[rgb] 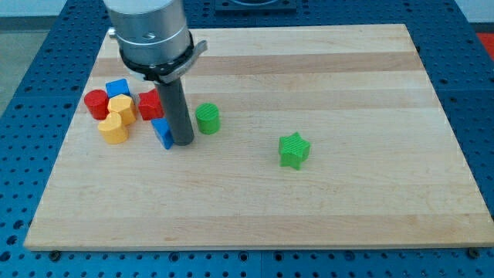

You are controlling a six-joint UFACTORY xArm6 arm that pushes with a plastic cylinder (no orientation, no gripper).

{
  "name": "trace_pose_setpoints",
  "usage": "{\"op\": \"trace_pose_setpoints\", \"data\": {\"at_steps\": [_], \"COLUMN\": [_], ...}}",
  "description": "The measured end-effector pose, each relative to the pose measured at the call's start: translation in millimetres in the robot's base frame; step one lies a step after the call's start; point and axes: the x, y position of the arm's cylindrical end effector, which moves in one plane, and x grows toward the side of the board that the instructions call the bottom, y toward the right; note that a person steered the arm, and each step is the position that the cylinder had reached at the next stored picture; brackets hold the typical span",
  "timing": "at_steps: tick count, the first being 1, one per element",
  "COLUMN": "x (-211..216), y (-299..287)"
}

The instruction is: Move the green circle closer to the red star

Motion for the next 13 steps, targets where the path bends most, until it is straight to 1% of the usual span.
{"op": "trace_pose_setpoints", "data": {"at_steps": [3, 4, 5, 6, 7, 8, 9, 10, 12, 13], "x": [-8, -8, 1, 14, 13, 8, -14, -26, -31, -41], "y": [-35, -36, -28, -5, 38, 80, 101, 99, 52, 42]}}
